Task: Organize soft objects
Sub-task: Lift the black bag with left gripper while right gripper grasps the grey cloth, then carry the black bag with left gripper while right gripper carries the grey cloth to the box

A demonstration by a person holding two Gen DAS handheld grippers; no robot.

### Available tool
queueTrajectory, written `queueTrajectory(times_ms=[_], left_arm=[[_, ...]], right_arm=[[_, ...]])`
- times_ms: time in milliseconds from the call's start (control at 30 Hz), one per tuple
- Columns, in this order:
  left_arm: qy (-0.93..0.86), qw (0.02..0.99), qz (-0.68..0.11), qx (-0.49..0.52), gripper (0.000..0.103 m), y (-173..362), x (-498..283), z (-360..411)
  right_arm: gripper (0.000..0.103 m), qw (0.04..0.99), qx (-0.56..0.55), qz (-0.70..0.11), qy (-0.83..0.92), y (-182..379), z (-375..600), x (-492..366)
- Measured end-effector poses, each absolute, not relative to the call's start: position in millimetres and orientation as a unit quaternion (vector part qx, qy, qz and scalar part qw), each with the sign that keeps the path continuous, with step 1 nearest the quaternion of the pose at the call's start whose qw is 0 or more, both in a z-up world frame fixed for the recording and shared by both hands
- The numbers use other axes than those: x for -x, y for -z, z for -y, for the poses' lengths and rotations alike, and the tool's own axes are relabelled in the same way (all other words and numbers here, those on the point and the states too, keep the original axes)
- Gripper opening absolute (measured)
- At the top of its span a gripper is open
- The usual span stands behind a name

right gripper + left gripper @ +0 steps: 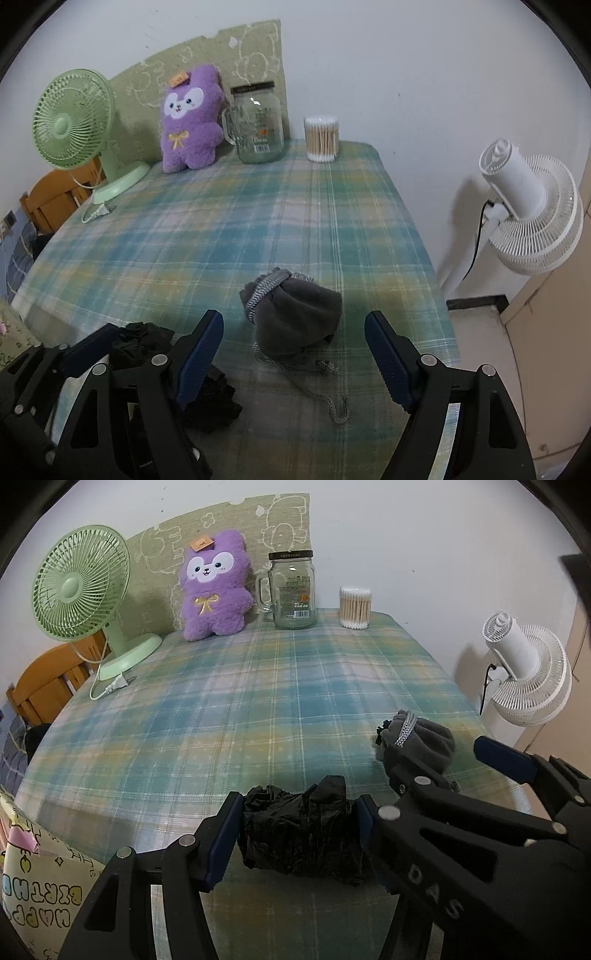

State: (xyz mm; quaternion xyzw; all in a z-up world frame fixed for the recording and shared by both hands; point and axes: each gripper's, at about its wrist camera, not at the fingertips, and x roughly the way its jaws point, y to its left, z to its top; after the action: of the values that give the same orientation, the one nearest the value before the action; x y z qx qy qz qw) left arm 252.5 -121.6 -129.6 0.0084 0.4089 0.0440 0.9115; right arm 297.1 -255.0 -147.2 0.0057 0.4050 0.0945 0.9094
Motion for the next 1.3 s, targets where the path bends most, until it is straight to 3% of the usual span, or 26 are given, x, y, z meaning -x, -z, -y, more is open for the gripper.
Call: queueTrajectory(times_ms=[200,367,1300], left_arm=[[-0.043,0.910,-0.412,-0.009,0.064,132,-254,120],[-0.039,0.910,-0.413,-0.010,0.064,131,-251,121],[0.006,0.917,-0.398,-0.010,0.063,106,-190,119]], right_arm=[[0.048,0.902,-0.012,-0.421,-0.092,155,256,-301],[0.037,0.901,-0.015,-0.423,-0.091,153,258,-298],[0.033,0.917,-0.008,-0.389,-0.083,114,245,-221]])
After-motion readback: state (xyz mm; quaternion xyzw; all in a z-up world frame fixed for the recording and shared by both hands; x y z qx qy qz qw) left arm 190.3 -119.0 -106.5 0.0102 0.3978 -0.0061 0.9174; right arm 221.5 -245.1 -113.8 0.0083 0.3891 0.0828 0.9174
